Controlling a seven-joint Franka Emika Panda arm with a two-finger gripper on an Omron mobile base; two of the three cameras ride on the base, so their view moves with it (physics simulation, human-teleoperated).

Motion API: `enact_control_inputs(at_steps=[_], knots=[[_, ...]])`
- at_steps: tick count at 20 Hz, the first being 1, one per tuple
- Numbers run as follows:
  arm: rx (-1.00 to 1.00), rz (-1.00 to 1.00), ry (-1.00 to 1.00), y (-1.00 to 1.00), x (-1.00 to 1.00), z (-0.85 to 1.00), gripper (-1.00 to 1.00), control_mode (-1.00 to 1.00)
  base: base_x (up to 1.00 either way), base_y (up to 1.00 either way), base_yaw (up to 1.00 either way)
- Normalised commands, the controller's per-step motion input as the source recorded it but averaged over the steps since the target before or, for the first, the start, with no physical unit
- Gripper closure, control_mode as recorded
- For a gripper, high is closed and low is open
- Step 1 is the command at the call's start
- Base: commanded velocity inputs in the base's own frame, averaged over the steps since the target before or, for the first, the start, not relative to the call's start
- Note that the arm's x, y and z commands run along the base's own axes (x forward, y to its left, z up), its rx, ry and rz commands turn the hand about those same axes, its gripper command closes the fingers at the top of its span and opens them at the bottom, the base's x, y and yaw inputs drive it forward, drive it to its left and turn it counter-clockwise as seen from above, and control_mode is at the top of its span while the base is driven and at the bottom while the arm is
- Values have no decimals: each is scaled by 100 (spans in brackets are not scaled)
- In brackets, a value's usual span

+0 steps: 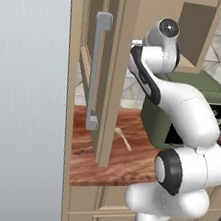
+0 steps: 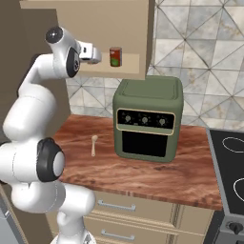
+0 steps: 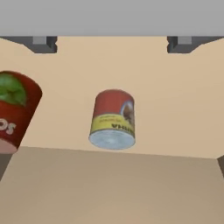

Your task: Restock the canned food cabinet by taking the new fresh canned food from the counter and placing it in the cabinet. Then, take the old canned food from the cabinet and place it on the counter.

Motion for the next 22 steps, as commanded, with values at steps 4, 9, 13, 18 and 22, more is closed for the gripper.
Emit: enact_control_inputs(at_steps=[4,9,13,18,22], knots=[[3,0,0,0,31,-3,-100,-100,0,0,0],[1,0,0,0,30,0,-100,-100,0,0,0],[0,0,0,0,26,0,-100,-100,0,0,0],[0,0,0,1,23,0,-100,-100,0,0,0],[0,0,0,1,18,0,-100,-100,0,0,0]])
